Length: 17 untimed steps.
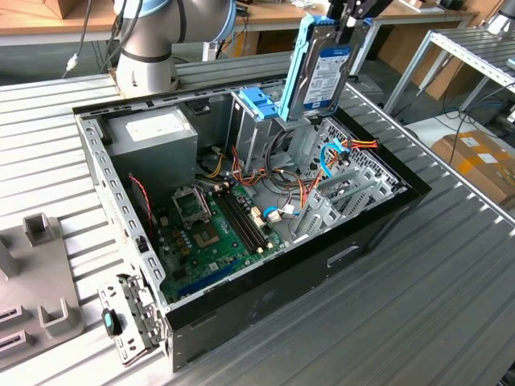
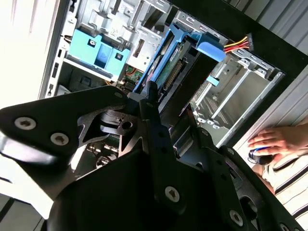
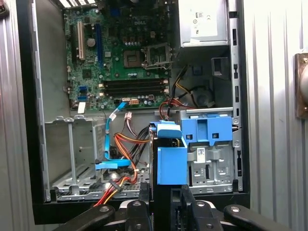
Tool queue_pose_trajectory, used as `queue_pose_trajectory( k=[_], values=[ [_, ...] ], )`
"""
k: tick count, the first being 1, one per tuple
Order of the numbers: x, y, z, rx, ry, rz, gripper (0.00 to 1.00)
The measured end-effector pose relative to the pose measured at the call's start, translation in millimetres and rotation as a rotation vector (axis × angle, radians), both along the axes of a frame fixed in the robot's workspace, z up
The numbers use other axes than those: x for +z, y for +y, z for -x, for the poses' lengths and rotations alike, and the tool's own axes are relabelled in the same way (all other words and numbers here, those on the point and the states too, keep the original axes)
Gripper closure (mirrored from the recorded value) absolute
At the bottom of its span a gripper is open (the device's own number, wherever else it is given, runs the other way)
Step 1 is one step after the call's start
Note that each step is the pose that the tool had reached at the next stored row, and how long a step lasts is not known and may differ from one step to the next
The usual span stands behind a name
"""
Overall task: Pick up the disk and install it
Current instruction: 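Pick up the disk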
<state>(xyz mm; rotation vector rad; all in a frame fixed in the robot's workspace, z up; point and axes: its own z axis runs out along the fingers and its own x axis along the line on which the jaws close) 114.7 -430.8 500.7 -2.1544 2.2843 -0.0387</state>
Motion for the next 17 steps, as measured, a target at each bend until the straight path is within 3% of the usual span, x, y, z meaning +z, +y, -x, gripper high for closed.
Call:
queue_pose_trajectory(
  k=[3,9,12,15,17],
  values=[
    [1.4,-6.4,0.0,0.000,0.0000,-0.0001,0.65],
    [2.3,-25.9,0.0,0.000,0.0000,-0.0001,0.65],
    [2.4,-33.3,0.0,0.000,0.0000,0.0000,0.65],
    [2.4,-45.2,0.0,0.000,0.0000,-0.0001,0.65],
    [2.5,-49.6,0.0,0.000,0.0000,-0.0002,0.65]
  ],
)
